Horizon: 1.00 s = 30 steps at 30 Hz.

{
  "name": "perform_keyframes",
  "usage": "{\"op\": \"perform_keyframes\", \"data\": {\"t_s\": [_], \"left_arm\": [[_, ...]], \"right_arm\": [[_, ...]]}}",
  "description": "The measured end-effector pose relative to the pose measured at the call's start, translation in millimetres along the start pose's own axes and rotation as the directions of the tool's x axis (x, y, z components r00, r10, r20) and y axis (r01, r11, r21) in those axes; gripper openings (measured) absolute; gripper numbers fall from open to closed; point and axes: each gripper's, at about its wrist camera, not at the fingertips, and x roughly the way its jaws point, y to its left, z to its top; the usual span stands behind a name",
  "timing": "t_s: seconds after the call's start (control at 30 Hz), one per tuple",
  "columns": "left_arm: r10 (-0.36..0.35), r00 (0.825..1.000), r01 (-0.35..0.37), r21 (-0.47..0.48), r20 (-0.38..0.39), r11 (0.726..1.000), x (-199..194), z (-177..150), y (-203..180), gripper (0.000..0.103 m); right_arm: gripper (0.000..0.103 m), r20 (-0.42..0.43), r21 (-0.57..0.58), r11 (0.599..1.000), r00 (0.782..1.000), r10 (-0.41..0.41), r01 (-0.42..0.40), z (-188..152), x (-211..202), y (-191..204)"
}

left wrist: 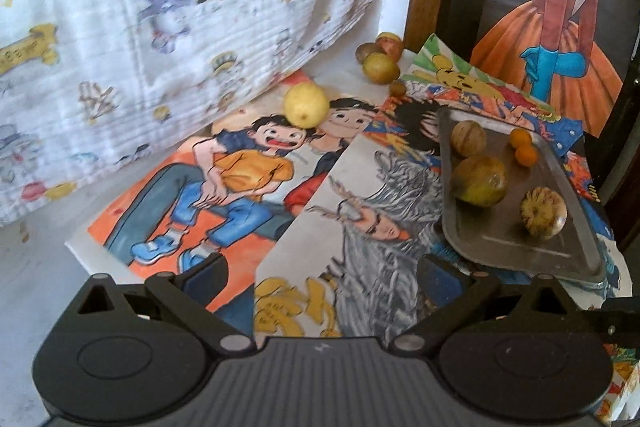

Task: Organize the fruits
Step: 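Open both tools to release the fruits and lift away from the tray, then move the left tool to the yellow lemon while the right tool approaches a small kiwi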

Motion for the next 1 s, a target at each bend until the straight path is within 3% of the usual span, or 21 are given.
{"op": "perform_keyframes", "data": {"t_s": [0.3,0.5,0.77,1.0], "left_arm": [[0.001,1.000,-0.001,-0.028,-0.027,1.000,-3,-5,19,0.102],[0.030,0.999,-0.031,-0.072,-0.023,0.997,-4,3,35,0.102],[0.055,0.997,-0.051,-0.088,0.051,0.995,-15,37,51,0.102],[0.044,0.987,-0.025,-0.126,0.155,0.992,-23,80,49,0.102]], "right_arm": [[0.102,-0.040,-0.086,0.996,0.999,0.025,-0.028,2,8,32],[0.102,-0.004,-0.153,0.988,0.999,0.036,-0.037,23,8,51],[0.102,0.099,-0.166,0.979,0.986,0.136,-0.118,85,-8,71],[0.102,0.172,-0.216,0.950,0.949,0.264,-0.225,166,-34,97]]}}
